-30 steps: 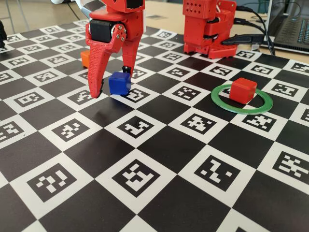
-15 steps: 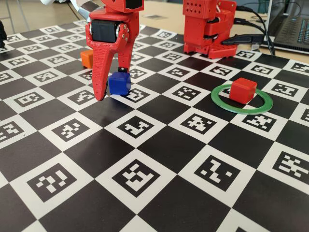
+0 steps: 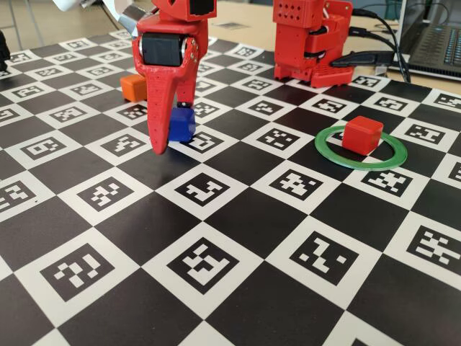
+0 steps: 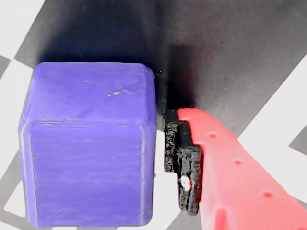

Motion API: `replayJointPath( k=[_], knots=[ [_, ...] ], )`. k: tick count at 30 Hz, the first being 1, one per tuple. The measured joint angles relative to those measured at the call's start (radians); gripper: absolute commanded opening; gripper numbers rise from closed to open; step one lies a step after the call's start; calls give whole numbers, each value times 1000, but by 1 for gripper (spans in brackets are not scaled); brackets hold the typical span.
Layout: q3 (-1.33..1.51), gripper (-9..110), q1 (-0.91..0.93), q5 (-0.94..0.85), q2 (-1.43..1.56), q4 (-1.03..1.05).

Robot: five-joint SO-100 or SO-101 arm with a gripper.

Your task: Grab the red cube then put it in the green circle then put the blue cube on top and finally the orange cube on top

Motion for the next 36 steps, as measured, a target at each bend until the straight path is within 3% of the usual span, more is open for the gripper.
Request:
replayJointPath(
  k=[10, 24, 36],
  knots=[
    [0, 5, 0, 15, 0, 0],
    [0, 1, 0, 77, 0, 8],
    [-38, -1, -3, 368, 284, 347]
  ],
)
